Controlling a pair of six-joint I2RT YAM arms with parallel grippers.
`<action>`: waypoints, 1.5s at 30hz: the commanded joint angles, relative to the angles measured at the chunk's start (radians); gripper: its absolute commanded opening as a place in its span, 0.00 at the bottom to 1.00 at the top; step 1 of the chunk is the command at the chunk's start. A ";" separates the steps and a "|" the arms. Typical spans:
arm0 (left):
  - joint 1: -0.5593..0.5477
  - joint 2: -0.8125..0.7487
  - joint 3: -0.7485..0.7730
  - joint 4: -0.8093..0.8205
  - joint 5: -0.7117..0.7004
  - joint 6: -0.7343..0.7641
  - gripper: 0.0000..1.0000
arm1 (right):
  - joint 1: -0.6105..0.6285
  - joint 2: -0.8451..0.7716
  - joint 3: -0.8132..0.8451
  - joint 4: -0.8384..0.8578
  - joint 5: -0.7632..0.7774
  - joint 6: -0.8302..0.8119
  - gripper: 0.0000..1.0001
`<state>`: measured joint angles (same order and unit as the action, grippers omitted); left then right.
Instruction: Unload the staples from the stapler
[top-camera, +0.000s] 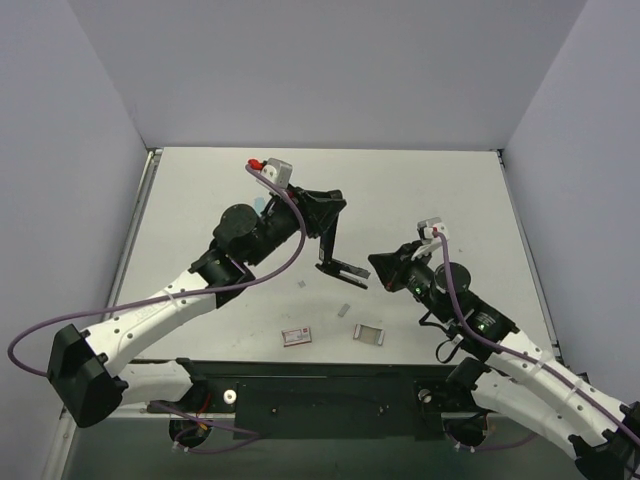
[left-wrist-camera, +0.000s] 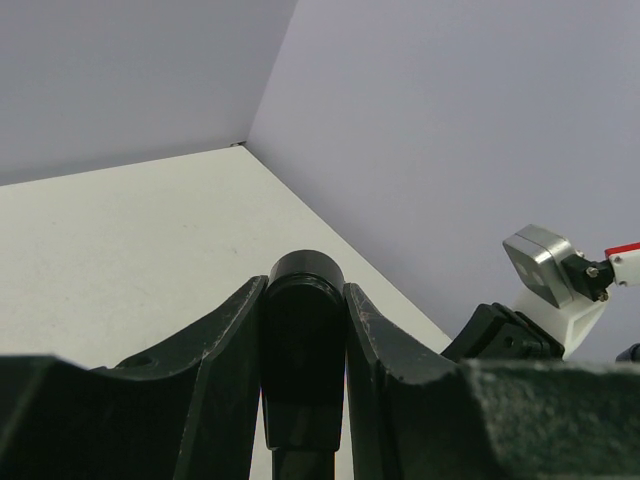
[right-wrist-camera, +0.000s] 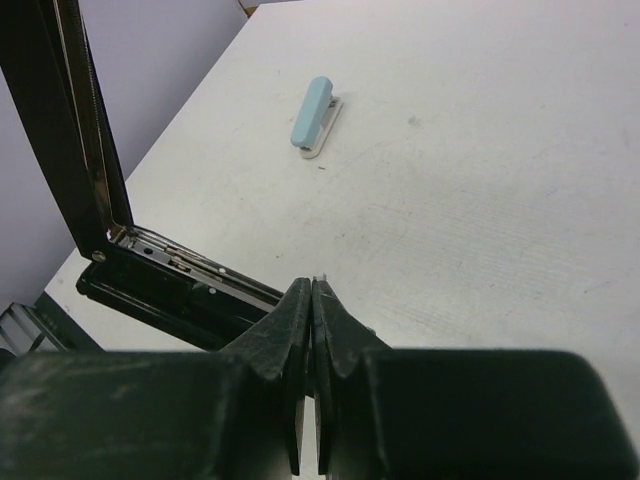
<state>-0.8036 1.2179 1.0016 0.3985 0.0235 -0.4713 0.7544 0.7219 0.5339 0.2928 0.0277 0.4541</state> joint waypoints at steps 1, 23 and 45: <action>-0.003 -0.061 0.005 0.063 -0.042 -0.021 0.00 | 0.011 -0.090 0.026 -0.112 0.032 -0.017 0.00; -0.034 -0.121 -0.077 0.083 -0.191 -0.039 0.00 | 0.227 -0.013 -0.256 0.129 0.041 0.244 0.00; -0.137 -0.259 -0.213 0.051 -0.209 -0.145 0.00 | 0.226 -0.056 -0.212 0.071 0.307 0.144 0.00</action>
<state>-0.9279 1.0172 0.7891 0.3618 -0.2161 -0.5476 0.9768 0.7017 0.2558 0.3733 0.2649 0.6746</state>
